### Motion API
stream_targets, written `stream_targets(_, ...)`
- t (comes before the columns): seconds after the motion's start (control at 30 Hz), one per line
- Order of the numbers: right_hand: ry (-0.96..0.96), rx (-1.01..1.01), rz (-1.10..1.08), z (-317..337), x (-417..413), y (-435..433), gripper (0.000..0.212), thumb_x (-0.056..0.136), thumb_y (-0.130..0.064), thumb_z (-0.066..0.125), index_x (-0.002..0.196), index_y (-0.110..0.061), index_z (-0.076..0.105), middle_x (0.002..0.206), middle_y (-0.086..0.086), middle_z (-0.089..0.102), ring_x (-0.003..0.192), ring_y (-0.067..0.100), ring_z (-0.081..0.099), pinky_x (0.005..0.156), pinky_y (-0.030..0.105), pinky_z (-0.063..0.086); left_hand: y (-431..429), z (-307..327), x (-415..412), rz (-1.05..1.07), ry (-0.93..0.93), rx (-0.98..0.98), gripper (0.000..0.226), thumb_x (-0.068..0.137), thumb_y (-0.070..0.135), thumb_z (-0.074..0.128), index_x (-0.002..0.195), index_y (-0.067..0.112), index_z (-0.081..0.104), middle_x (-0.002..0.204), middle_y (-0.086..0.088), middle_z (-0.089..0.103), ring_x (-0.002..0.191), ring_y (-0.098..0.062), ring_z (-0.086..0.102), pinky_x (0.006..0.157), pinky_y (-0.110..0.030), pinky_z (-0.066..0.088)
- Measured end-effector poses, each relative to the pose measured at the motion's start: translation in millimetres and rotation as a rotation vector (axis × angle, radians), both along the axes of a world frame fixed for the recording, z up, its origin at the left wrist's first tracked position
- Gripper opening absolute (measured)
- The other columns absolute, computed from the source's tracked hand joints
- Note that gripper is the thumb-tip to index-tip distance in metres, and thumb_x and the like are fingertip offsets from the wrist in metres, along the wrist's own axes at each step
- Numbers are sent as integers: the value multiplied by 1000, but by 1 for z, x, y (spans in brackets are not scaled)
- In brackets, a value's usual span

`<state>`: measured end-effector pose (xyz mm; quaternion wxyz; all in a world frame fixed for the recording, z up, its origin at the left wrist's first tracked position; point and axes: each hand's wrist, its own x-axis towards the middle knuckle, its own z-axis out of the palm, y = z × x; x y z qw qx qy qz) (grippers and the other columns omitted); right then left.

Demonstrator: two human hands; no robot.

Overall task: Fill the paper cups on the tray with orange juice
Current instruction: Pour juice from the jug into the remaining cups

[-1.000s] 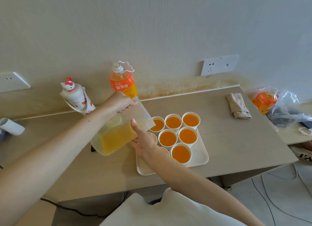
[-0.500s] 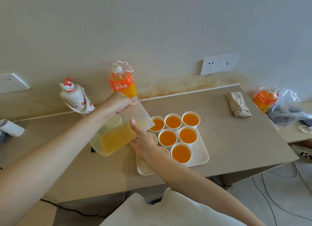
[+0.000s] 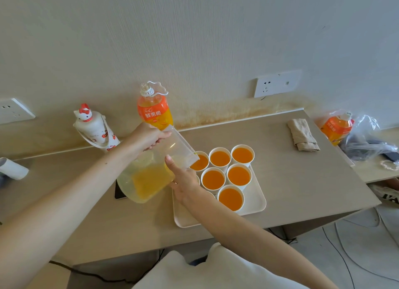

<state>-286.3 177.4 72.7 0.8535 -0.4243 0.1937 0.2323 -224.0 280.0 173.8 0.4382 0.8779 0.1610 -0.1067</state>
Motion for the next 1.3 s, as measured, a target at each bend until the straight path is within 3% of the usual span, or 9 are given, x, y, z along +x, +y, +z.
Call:
stream_targets(0.37,-24,-63,-41,-4,5,-2,79,66,-43,86,133,-19,52,118,0,67,114,21,59,107,45,43,-3,-3,7,-26,-23,-57,43,86,24,71,56,15,42,51,2,38,45,-13,32,49,-23,29)
stream_targets(0.53,-33,-90,-75,-5,7,-12,68,73,-42,82,131,-20,53,110,-9,65,98,10,58,96,35,43,-14,-3,18,-93,-18,-82,49,85,25,72,50,17,37,46,3,36,45,-15,29,50,-26,27)
stream_targets(0.63,-44,-73,-93,-4,10,-22,52,78,-36,79,122,-22,55,97,-16,61,90,8,56,100,34,43,-24,-1,24,-118,-7,-62,51,84,26,72,48,17,37,42,4,36,44,-15,29,49,-27,26)
stream_targets(0.77,-39,-33,-115,-4,15,-31,45,79,-34,79,113,-26,50,94,-16,59,102,15,52,108,39,40,-37,0,32,-129,11,-32,49,84,26,72,50,15,38,39,5,36,43,-15,29,49,-26,26)
stream_targets(0.97,-6,6,-111,-7,23,-39,45,78,-35,80,113,-24,54,103,-5,65,106,21,58,105,41,43,-50,-3,41,-122,31,8,45,83,27,73,54,14,41,45,1,37,43,-15,31,50,-26,27)
stream_targets(1.2,-5,43,-113,-13,27,-43,29,78,-32,79,98,-27,58,103,-2,68,104,22,61,106,43,45,-62,-3,48,-132,55,49,45,83,26,73,54,13,42,42,2,37,43,-15,30,50,-26,27)
stream_targets(1.3,15,26,-115,-16,27,-44,34,75,-36,81,98,-29,58,107,0,68,108,24,61,106,45,45,-65,-5,49,-129,60,58,44,83,26,73,55,12,42,43,2,37,44,-15,30,50,-26,28)
